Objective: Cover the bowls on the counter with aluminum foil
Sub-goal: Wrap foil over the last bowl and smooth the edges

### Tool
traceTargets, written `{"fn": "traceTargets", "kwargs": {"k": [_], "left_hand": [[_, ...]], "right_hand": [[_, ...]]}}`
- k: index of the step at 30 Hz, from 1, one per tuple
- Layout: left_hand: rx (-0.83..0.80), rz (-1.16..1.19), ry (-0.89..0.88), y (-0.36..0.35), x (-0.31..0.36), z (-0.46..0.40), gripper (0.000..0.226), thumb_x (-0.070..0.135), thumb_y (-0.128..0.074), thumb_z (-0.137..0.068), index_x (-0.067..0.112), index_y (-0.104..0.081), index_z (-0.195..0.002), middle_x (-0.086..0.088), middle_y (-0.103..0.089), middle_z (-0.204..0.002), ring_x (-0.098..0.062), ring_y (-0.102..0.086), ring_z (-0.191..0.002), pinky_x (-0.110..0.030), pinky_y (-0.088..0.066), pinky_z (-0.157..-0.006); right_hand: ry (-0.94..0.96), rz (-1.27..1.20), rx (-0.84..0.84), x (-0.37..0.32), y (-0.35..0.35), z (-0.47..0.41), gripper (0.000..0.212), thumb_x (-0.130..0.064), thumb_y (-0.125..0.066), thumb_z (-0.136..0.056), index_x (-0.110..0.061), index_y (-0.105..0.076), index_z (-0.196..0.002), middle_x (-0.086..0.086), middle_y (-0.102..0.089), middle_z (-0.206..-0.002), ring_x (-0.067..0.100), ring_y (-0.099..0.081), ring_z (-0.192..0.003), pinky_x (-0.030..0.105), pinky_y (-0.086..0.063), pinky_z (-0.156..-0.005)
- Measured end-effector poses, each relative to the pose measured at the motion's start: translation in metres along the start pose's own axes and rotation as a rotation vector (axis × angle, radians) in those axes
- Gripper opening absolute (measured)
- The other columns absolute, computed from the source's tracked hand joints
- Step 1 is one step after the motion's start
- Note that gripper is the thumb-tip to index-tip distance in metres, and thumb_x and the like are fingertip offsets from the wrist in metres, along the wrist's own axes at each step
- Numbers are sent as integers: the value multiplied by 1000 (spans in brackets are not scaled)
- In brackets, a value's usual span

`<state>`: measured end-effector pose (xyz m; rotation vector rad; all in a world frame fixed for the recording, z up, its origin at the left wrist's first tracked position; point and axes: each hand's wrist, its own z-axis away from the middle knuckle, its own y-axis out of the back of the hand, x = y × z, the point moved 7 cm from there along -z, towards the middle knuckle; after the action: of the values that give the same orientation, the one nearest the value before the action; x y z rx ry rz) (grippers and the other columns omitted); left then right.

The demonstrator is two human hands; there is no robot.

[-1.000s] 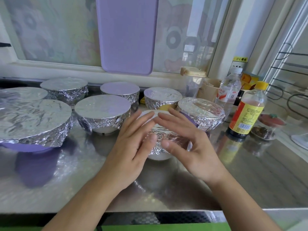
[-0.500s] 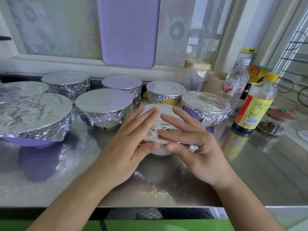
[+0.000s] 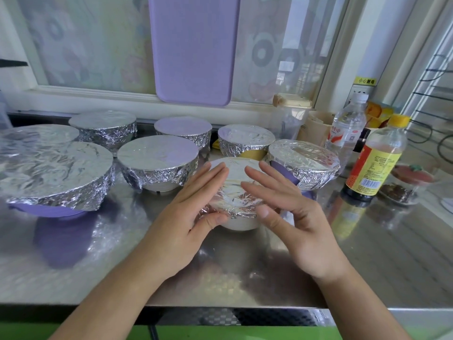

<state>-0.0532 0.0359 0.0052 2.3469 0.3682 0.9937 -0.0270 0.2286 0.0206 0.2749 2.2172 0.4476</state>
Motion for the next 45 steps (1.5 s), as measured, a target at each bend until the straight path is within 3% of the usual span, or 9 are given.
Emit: {"fn": "traceTargets", "kwargs": {"k": [7,12,18,23,27,30,34,38,45], "left_hand": [[34,129,49,6,9,6,69,26,-76,-96,34,-44,-157,29,-28,-166,2,-18,-157,-29,-23,-128],[88,-33,12,0,10,1,66,47,-63,-99,27,-44,-158,26,-26,-168,-1,-16,-158,-26,-17,-126],[105,-11,9,3,12,2,55,38,-61,-100,34,-49,-154,25,-30,-167,-1,-16,-158,-22,-16,-126],[81,-21,-54,-7,15,1,46,36,-62,-103,29,-57,-149,18,-37,-165,-11,-22,-159,-42,-27,-128],[126,-14,-52,-7,13,0,42,36,-63,-100,26,-65,-141,14,-45,-161,-12,-30,-156,-51,-36,-123],[177,-20,-56,-5,13,0,39,34,-70,-97,22,-71,-134,11,-52,-157,-12,-38,-152,-47,-43,-119],[257,-33,-14,-5,16,-4,38,36,-79,-93,18,-76,-126,12,-58,-150,-5,-46,-146,-35,-43,-117],[290,-40,-23,-10,16,-5,38,34,-80,-93,17,-76,-126,11,-61,-147,-4,-48,-144,-45,-46,-117],[277,-25,11,-8,10,-3,44,22,-82,-87,19,-74,-130,13,-62,-145,-4,-47,-145,-33,-41,-118]], "right_hand": [[31,-96,122,4,14,3,29,-2,-78,-90,-13,-79,-117,-3,-65,-146,15,-39,-154,48,-30,-127],[66,27,62,5,-1,3,21,-12,-79,-92,-18,-83,-112,-11,-71,-135,15,-45,-150,54,-36,-122],[64,-103,118,5,11,5,25,-3,-77,-91,-12,-80,-115,-5,-73,-133,16,-51,-146,35,-41,-121],[185,78,134,-4,1,6,27,9,-80,-87,-8,-83,-109,-2,-76,-125,16,-60,-138,33,-49,-113],[223,142,222,-6,8,7,24,-1,-86,-86,-10,-83,-109,-2,-76,-125,17,-60,-138,43,-47,-115],[229,234,182,-5,3,4,25,-11,-86,-89,-20,-83,-112,-9,-75,-128,16,-55,-142,54,-42,-117],[243,250,181,1,-3,2,28,-6,-83,-91,-17,-82,-117,-8,-75,-129,20,-58,-140,56,-47,-113],[228,201,188,3,1,3,36,3,-84,-88,-14,-80,-119,-5,-75,-128,19,-59,-138,47,-50,-113],[175,200,187,4,6,3,42,7,-85,-84,-11,-78,-122,-4,-73,-132,12,-58,-139,36,-49,-114]]}}
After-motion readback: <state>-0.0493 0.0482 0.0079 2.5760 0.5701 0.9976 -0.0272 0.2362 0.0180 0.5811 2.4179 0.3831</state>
